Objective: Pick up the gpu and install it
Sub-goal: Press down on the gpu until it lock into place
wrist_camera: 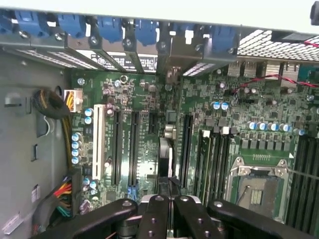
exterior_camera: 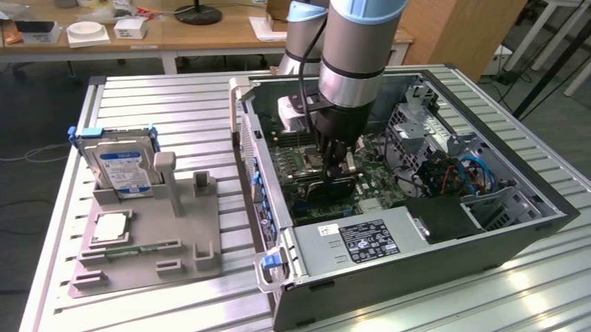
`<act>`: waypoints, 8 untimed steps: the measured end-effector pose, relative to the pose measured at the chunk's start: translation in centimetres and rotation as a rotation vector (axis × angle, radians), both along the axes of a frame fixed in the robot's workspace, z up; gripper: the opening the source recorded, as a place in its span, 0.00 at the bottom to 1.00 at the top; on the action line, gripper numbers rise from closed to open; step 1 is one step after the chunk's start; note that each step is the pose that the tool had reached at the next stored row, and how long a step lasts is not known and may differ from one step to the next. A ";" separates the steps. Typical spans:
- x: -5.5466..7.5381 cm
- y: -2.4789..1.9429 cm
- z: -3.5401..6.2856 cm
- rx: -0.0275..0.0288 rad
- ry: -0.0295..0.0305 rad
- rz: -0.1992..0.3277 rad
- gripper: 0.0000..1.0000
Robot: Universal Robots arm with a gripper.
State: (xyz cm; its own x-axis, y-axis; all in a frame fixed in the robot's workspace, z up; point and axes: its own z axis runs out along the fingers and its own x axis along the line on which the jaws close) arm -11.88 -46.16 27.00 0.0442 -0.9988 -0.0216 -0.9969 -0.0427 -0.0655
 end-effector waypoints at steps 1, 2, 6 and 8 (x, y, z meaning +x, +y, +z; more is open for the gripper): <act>0.0 0.00 0.03 -0.0002 0.0001 0.000 0.11; 0.0 0.00 0.04 -0.0002 0.0001 0.000 0.11; 0.2 0.08 0.09 -0.0071 0.0424 0.000 0.11; 0.3 0.08 0.09 -0.0070 0.0750 0.000 0.11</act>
State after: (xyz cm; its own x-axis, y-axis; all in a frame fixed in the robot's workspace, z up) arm -11.57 -46.08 27.09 0.0430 -0.9989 -0.0178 -0.9990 -0.0432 0.0097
